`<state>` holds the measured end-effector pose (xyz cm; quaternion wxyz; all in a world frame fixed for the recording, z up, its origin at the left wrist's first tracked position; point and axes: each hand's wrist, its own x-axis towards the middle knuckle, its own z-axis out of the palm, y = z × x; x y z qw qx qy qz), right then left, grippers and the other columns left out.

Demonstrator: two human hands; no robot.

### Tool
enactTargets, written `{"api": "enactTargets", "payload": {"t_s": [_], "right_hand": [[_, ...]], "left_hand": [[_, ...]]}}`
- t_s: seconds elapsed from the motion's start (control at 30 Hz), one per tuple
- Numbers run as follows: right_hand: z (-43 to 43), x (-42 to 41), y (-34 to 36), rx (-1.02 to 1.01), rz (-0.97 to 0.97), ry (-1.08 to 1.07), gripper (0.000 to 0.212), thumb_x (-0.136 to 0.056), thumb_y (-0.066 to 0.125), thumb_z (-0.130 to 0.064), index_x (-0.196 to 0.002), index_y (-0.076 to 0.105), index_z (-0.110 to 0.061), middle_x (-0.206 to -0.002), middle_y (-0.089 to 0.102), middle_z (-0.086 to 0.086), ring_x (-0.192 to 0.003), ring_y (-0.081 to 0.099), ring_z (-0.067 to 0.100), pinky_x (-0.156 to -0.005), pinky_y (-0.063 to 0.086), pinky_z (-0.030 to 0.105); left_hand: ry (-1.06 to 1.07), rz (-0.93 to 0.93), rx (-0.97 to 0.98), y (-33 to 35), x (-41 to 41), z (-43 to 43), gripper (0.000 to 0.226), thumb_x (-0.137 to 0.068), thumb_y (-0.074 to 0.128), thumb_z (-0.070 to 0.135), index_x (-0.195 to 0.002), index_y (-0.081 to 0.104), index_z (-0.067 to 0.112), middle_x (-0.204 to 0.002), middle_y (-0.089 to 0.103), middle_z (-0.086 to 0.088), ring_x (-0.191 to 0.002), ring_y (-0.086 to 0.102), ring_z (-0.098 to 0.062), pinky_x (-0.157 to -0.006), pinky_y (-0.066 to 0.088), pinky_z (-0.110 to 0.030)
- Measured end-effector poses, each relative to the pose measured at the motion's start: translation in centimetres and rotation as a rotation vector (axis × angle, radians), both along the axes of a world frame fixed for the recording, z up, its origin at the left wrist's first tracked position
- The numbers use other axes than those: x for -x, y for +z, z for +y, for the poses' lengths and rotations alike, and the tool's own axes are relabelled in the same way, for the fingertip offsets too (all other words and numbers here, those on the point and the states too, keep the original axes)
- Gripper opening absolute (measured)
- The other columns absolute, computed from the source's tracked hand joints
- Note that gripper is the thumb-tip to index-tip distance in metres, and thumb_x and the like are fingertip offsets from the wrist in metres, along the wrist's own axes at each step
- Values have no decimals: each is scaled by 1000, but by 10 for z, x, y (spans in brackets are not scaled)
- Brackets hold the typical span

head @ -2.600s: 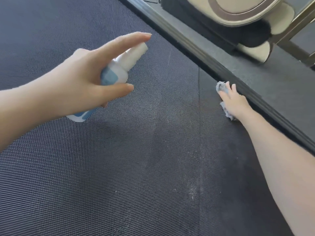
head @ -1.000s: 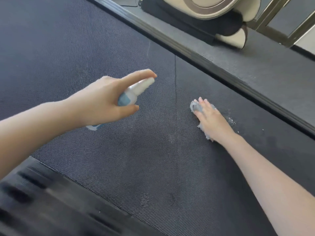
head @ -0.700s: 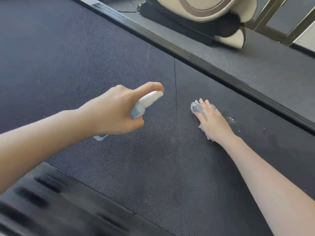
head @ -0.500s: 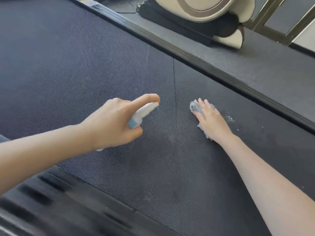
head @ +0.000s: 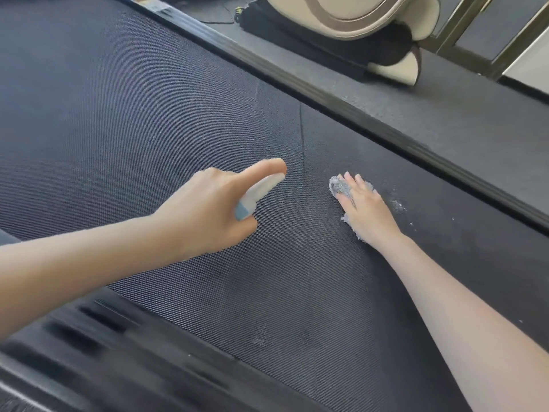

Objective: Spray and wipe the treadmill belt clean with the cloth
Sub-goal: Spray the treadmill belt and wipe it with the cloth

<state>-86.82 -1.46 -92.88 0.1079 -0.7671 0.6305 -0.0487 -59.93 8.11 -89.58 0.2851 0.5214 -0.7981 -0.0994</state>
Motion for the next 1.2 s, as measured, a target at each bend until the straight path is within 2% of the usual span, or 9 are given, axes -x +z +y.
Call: {"api": "enactTargets", "payload": {"t_s": [0.33,0.5,0.63,0.7,0.77,1.0,1.07,1.13,1.2], "right_hand": [[1,-2,3,-44,-29,-20,52,-102,30,-36,-150,16,-21,-158,9,-6,-145,3,12,-116,4,32],[30,-27,-2,-37,-68,298,53,-100,29,-43,-148,23,-23,-157,15,-9,-139,-1,-2,-118,0,28],[91,-52,-5,-7,-115,621,53,-97,31,-45,-145,34,-21,-153,26,-6,-144,7,6,-118,4,30],[118,-57,-8,-1,-65,708,52,-99,28,-44,-145,33,-21,-154,26,-5,-145,9,9,-119,5,33],[134,-58,-11,74,16,738,51,-101,26,-42,-147,30,-20,-155,24,-4,-146,9,11,-118,10,35],[105,-51,-27,281,91,520,49,-95,45,-24,-142,39,-11,-149,38,5,-140,31,21,-109,28,41],[74,-36,-25,275,219,455,52,-91,48,-12,-142,35,-10,-149,36,11,-139,31,27,-108,30,45],[37,-19,-20,141,356,342,54,-97,29,-14,-149,17,-11,-158,12,11,-145,9,27,-114,21,47],[9,-9,-15,11,328,232,64,-92,0,-36,-151,8,-15,-159,-3,5,-146,-5,20,-118,9,44]], "left_hand": [[-21,-73,-81,-3,-3,-2,71,-80,58,21,-135,22,46,-68,51,8,-61,53,-18,-63,48,-35],[30,-43,-64,1,-4,-12,72,-80,59,19,-140,26,39,-68,51,11,-58,48,-12,-62,40,-31],[73,-11,-42,8,-7,-17,74,-76,64,14,-142,36,32,-55,41,16,-50,41,-12,-59,34,-30],[94,3,-29,11,-9,-18,73,-75,65,13,-141,37,31,-52,40,14,-50,42,-14,-56,34,-29],[103,28,-26,12,-10,-19,72,-75,65,12,-141,39,30,-50,40,13,-49,41,-5,-51,32,-24],[113,46,-57,11,-10,-22,72,-75,65,12,-140,40,29,-49,41,11,-49,42,-1,-52,29,-12],[113,47,-60,12,-9,-22,71,-75,64,12,-140,40,29,-48,41,13,-48,42,0,-52,29,-11],[115,62,-68,14,-8,-22,71,-76,63,13,-140,40,31,-48,41,14,-49,43,0,-52,31,-13],[122,84,-77,16,-6,-22,70,-77,62,14,-140,39,34,-48,42,13,-50,44,-1,-51,33,-20]]}}
